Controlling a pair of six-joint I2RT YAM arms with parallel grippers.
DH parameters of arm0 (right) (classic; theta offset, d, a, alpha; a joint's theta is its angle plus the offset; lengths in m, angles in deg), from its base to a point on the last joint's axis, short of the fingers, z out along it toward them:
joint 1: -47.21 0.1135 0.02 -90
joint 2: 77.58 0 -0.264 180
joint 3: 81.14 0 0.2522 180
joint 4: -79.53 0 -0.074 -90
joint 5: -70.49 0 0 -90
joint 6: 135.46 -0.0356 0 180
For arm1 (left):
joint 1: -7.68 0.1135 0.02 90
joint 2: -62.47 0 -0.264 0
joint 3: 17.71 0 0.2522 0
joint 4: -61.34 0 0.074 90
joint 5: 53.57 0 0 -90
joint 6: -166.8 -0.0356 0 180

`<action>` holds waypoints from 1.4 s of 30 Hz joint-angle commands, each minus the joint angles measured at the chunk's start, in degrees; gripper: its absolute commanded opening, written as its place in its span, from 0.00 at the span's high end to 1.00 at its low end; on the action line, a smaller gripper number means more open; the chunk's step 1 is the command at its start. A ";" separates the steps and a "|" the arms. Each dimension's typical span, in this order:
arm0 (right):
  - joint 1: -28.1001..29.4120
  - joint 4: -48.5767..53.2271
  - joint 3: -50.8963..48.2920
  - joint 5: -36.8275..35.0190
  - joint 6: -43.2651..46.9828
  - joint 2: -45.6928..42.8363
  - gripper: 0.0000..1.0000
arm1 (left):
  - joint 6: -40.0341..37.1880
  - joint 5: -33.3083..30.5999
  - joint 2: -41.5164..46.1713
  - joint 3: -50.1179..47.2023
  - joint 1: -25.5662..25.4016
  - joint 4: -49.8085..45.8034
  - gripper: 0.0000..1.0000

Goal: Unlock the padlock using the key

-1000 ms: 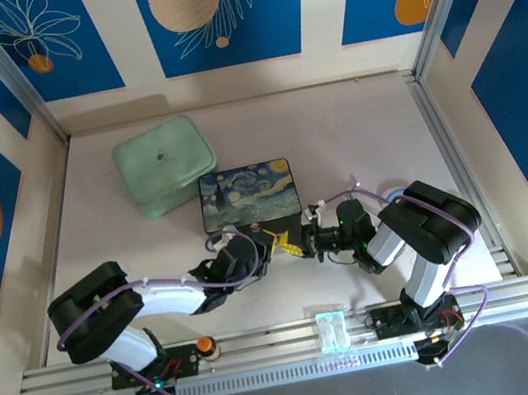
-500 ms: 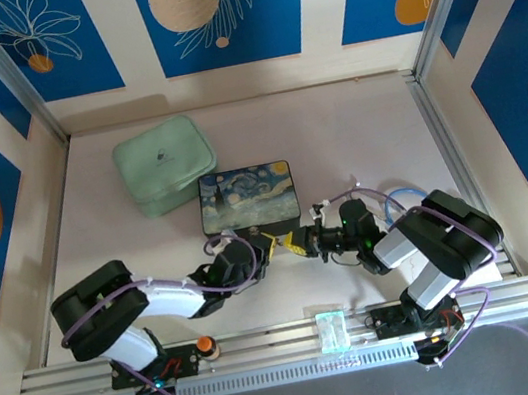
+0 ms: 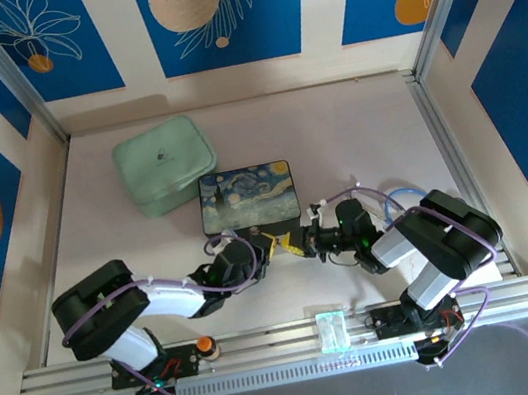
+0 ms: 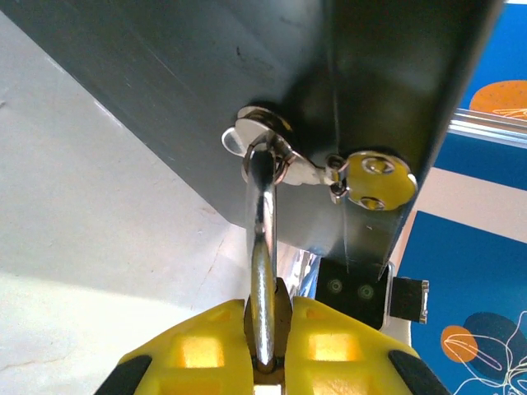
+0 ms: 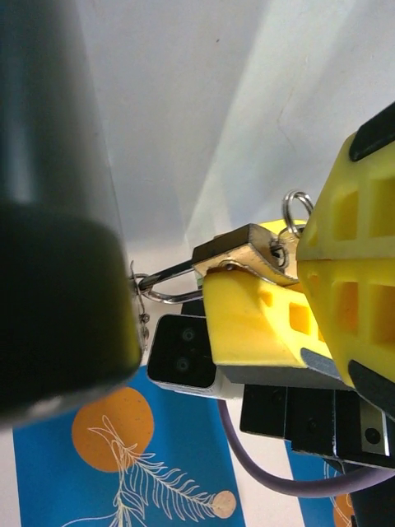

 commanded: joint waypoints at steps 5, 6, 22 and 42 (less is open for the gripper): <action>1.53 33.96 3.73 -9.55 14.50 -13.89 0.86 | -3.82 0.84 6.52 2.31 0.10 -10.58 1.00; 2.53 44.28 5.78 -13.58 17.64 -17.59 0.83 | -3.80 0.78 6.66 2.07 0.08 -11.13 1.00; 13.44 76.13 17.09 -38.71 50.08 -31.74 0.01 | -3.52 3.20 2.69 -0.15 0.24 -4.19 1.00; 17.72 55.13 11.04 -35.75 75.11 -26.50 0.43 | -2.32 9.06 5.74 3.08 2.56 -16.48 1.00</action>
